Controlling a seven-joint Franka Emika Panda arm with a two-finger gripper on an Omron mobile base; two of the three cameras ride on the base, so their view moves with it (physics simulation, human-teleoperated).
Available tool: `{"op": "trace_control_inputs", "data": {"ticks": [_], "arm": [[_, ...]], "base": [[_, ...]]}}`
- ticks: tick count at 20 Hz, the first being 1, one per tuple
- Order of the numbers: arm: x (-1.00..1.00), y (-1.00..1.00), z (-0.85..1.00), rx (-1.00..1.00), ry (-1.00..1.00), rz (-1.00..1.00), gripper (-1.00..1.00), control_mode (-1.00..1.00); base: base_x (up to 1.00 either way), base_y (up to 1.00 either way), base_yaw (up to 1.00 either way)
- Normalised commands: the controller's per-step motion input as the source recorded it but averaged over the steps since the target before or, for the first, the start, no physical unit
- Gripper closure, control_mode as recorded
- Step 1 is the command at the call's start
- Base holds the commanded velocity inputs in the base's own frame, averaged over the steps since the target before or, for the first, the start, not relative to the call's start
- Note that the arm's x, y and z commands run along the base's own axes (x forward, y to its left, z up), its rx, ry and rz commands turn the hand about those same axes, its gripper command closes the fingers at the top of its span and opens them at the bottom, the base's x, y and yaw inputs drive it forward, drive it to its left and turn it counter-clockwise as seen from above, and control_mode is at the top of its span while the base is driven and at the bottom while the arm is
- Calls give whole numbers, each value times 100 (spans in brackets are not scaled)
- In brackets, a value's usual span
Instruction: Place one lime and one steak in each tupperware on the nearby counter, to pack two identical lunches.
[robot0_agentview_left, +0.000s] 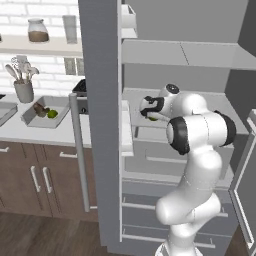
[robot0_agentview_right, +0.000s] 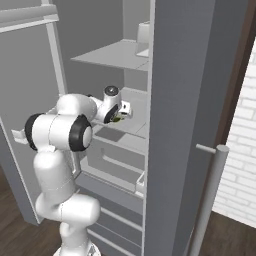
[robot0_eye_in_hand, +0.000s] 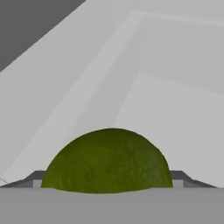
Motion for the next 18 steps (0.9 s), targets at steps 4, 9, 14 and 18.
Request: {"op": "trace_control_inputs", "data": {"ticks": [4,9,14,18], "arm": [[-100,-30,11,2,-18,0,100,-100],[-100,-6,46,0,0,0,100,-100],[-100,0,86,0,3,0,100,-100],[-100,0,99,0,0,0,100,-100]], "base": [[0,0,0],[0,0,0],[0,0,0],[0,0,0]]}}
